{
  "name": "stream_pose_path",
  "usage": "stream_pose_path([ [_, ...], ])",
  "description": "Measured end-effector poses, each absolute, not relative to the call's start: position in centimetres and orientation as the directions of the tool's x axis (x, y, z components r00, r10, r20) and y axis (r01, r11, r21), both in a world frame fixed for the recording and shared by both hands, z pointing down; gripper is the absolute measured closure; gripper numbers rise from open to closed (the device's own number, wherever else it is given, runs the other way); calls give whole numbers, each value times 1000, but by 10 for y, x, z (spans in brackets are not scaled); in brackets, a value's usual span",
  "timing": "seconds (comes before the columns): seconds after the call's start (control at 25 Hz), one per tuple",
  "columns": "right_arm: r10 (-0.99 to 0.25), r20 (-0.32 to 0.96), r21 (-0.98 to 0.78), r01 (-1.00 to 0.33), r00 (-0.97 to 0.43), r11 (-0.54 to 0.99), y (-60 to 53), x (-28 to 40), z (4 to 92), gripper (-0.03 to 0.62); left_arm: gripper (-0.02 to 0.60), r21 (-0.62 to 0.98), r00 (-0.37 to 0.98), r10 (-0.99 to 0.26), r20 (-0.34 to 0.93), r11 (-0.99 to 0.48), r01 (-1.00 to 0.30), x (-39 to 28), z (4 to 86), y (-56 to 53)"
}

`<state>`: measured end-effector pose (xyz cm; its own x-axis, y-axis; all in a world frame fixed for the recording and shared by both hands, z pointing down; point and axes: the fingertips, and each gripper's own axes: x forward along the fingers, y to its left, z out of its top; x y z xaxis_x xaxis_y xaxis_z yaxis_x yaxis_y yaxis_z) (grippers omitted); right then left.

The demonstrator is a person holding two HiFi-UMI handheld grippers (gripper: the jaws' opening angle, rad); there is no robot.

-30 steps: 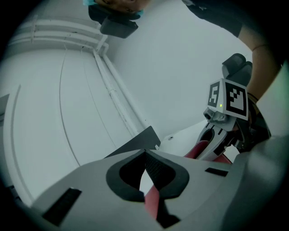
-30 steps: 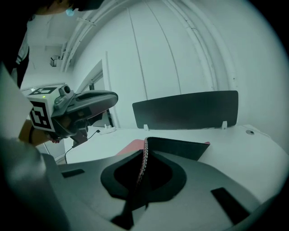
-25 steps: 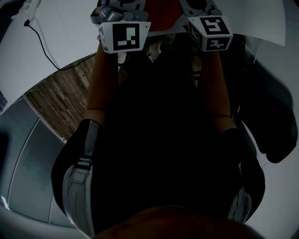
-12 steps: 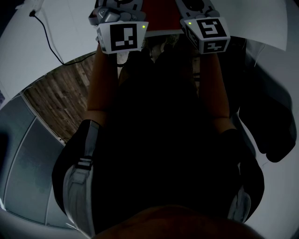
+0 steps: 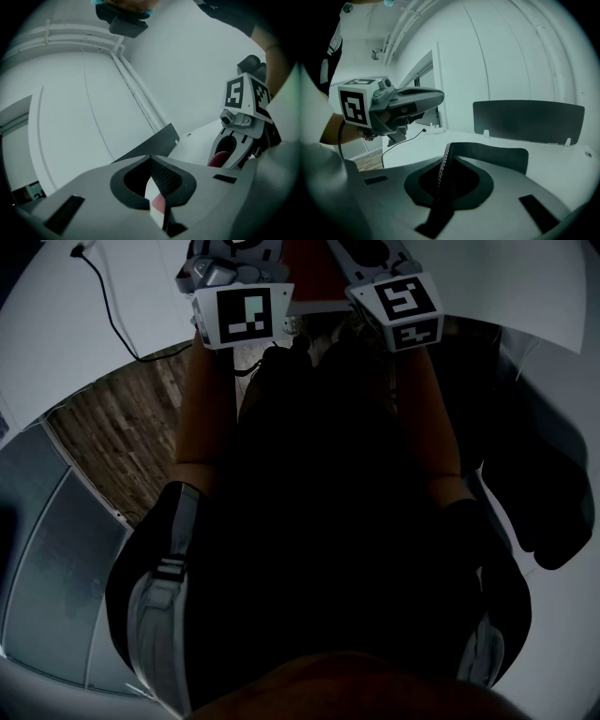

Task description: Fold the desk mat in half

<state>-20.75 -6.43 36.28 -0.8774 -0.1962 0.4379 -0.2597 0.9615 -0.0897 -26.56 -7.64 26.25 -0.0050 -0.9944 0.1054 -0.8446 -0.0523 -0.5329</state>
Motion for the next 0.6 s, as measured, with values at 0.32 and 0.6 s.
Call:
stream_pose_path([
  [0.32, -78, 496, -98, -146, -865, 984, -33, -229, 388, 554, 574, -519, -37, -991, 125, -33, -854, -284, 274, -63],
  [0.6, -28, 514, -102, -93, -857, 990, -15, -239, 399, 554, 574, -516, -39, -991, 131, -34, -856, -290, 279, -59],
])
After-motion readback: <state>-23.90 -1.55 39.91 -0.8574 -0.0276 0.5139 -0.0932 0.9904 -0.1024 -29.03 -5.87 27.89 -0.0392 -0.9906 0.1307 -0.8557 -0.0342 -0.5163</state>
